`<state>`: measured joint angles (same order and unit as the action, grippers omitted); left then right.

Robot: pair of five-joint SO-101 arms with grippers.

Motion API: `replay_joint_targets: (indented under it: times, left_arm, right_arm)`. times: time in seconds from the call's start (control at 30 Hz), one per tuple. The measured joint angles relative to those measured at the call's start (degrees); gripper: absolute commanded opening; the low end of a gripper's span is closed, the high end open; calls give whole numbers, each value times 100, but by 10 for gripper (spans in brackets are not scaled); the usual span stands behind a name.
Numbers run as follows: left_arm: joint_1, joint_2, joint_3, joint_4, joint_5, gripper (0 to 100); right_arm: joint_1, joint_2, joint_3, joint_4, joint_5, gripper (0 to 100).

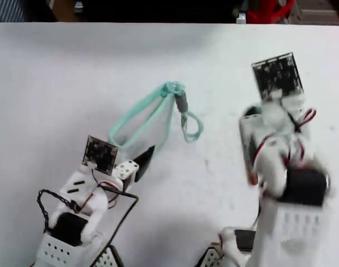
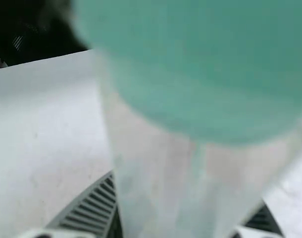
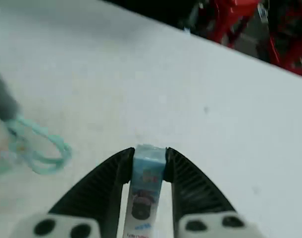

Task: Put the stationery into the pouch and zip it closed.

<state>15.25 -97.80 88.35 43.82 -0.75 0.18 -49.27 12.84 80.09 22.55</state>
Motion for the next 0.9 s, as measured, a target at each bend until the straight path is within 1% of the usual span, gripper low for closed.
replay_joint_targets:
  times: [0.1,0.2,0.27,0.4,0.5,0.67,0.77,0.9]
  left_arm:
    - [0,0,0,0,0,252]
    - [0,0,0,0,0,252]
    - [0,0,0,0,0,252]
    - [0,0,0,0,0,252]
    - [0,0,0,0,0,252]
    - [0,0,0,0,0,252]
    - [0,0,0,0,0,252]
    - [0,0,0,0,0,252]
  right_arm:
    - [-1055,-290,-677,97,-554,18]
    - [-2163,-413,-1011,-62,-826,18]
    - [-2848,-404,-1037,-448,-949,18]
    - [-3648,-378,-651,-1574,-1336,18]
    - [-3982,-404,-211,-2303,-1503,18]
    - [-4070,-396,607,-3165,-1547,17]
    - [-4105,-396,879,-3473,-1582,17]
    - [-4343,-387,1011,-3631,-1767,17]
